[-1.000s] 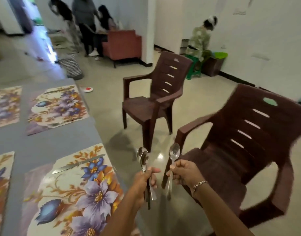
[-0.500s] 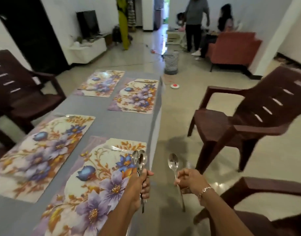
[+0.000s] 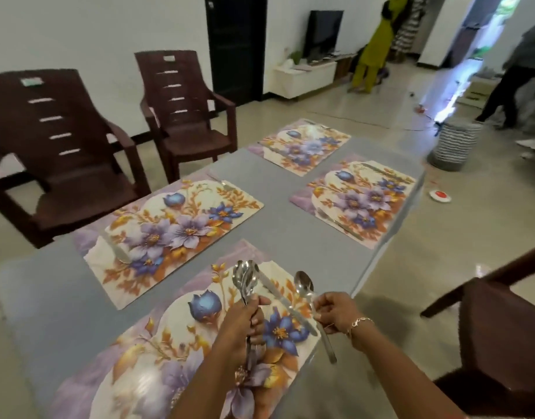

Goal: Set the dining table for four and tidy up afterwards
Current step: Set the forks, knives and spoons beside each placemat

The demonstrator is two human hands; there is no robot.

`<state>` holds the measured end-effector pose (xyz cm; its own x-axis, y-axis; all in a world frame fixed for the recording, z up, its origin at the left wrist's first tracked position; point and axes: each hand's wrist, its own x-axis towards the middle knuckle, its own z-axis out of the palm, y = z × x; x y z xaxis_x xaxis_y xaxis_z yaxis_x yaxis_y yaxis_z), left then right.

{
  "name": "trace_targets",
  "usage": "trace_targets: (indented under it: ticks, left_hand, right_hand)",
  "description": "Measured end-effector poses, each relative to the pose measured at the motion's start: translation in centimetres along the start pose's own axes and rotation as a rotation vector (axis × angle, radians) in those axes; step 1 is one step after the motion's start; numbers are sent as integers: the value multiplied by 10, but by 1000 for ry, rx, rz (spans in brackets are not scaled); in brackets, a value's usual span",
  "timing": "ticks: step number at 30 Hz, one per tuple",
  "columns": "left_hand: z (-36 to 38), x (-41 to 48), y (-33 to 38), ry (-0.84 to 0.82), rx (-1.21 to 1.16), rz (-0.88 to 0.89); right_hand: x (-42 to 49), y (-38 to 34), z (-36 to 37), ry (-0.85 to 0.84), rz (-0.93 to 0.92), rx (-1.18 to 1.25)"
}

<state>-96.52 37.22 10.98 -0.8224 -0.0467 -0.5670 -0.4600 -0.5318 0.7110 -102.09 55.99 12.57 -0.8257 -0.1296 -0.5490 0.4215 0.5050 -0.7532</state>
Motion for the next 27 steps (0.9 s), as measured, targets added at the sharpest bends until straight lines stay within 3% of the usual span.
trace_targets:
  ticks: [11,20,27]
  left_hand:
    - [-15,2,-1,229,-139,76]
    - [16,-11,-11,379,-250,146]
    - [44,-9,-23,516,-194,221]
  right_hand:
    - [87,-29,17,-92,-136,-444]
    - [105,-35,13,-176,-318,-642]
    - [113,-36,0,-243,-476,-775]
